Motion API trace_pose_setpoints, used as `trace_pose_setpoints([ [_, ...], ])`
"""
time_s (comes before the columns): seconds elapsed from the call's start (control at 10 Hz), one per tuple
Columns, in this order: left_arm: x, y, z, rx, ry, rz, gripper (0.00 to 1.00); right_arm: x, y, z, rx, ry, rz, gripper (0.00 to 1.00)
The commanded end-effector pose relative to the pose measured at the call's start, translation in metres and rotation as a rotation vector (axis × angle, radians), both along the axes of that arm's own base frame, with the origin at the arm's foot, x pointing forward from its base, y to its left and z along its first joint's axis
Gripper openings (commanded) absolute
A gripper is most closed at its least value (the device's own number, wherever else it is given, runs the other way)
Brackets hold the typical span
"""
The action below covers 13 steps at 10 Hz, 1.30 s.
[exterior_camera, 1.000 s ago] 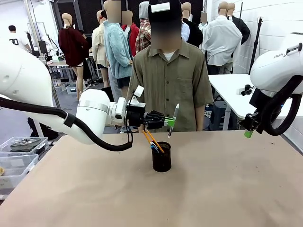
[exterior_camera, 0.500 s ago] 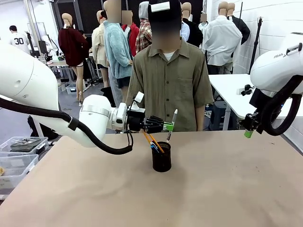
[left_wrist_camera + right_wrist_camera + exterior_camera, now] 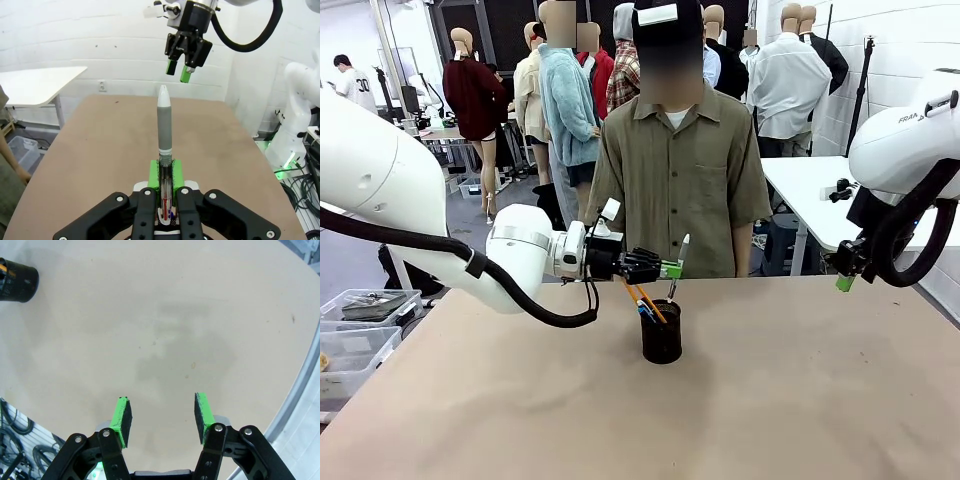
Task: Place the pens into the pen holder.
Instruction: Pick up a writing instrument from the table and place it into the Pen holder.
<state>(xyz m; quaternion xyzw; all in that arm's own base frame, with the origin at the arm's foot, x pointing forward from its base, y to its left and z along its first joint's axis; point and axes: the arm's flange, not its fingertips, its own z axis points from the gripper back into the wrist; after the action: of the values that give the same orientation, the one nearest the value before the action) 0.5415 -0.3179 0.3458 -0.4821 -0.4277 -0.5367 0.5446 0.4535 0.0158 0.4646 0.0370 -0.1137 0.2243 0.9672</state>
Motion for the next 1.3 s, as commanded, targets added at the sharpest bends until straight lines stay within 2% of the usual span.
trace_pose_setpoints([
  [0.0,0.004,-0.003,-0.004,0.009,-0.035,-0.010,0.00,-0.002,-0.001,-0.003,-0.024,-0.016,0.001,0.64],
  [1.1,-0.006,0.004,-0.016,0.120,-0.059,-0.017,0.00,-0.002,-0.001,-0.003,-0.024,-0.016,0.001,0.64],
  [1.2,-0.007,0.004,-0.016,0.124,-0.067,-0.022,0.09,-0.002,-0.001,-0.003,-0.024,-0.016,0.001,0.64],
])
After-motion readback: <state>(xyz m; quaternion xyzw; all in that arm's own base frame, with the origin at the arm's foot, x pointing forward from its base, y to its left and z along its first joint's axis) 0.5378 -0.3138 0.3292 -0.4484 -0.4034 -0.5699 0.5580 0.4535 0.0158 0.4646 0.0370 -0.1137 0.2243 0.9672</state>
